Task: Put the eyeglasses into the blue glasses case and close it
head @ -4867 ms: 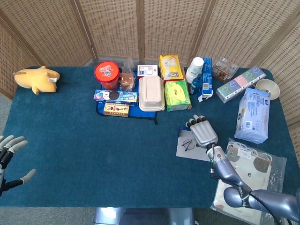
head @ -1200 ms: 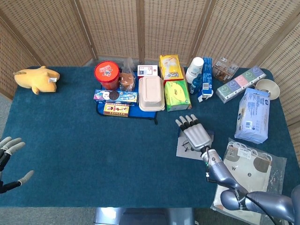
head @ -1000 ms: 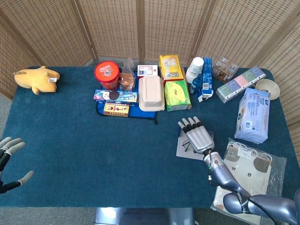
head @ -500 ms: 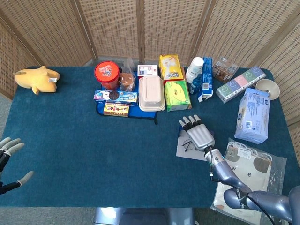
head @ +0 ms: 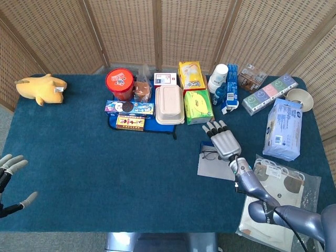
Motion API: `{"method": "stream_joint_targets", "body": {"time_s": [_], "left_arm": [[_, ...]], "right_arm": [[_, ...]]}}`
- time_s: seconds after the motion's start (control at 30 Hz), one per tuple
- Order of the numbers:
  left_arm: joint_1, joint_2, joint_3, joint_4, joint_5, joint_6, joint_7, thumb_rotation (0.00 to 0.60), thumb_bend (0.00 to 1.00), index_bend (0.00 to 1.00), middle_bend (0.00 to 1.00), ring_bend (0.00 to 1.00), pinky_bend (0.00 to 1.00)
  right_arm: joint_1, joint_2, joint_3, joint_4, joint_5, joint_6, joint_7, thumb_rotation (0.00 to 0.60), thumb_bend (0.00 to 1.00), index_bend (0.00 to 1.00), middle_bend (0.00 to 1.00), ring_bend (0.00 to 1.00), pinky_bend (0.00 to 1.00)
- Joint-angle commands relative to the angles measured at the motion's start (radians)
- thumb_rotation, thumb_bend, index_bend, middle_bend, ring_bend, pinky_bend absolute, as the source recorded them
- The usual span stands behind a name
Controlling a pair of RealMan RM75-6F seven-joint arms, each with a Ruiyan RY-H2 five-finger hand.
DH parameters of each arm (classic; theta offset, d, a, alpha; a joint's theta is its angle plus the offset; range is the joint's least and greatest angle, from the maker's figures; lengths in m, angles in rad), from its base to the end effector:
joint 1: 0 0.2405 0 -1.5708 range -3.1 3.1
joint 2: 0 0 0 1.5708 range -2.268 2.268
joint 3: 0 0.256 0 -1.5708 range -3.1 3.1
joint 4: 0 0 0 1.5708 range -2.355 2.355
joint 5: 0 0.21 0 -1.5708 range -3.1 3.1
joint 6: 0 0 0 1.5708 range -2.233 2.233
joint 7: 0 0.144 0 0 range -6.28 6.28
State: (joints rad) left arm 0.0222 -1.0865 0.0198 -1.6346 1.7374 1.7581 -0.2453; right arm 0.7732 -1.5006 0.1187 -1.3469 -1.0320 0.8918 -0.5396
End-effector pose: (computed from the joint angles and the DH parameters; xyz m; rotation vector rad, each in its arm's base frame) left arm -0.2841 0.1296 0.1805 -1.3377 -0.9222 -1.2708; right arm -0.1939 -0.3691 0.0009 1.9105 -0.7066 0.6036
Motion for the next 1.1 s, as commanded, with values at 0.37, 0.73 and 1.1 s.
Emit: {"method": "stream_joint_targets", "body": {"time_s": [0.37,0.73,1.1], "left_arm": [[0.002,-0.002,-0.001,0.005,-0.001,0.003,-0.004,0.6,0.13,0.19,0.18,0.11,0.0],[0.004,-0.007,-0.003,0.011,-0.002,0.007,-0.006,0.6,0.13,0.19,0.18,0.11,0.0],[0.002,-0.01,-0.002,0.019,0.0,0.005,-0.015,0.6,0.13,0.19,0.18,0.1,0.0]], "right_arm": [[0.005,0.004,0.008,0.046,0.028,-0.023,0.017,0.6,0.24,0.0,0.0,0.0,0.0],[-0.001,0.017,0.008,0.033,0.023,-0.003,0.01,0.6,0.24,0.0,0.0,0.0,0.0],[0.0,0.085,0.004,-0.12,0.118,0.008,-0.079,0.6,0.29,0.0,0.0,0.0,0.0]]}}
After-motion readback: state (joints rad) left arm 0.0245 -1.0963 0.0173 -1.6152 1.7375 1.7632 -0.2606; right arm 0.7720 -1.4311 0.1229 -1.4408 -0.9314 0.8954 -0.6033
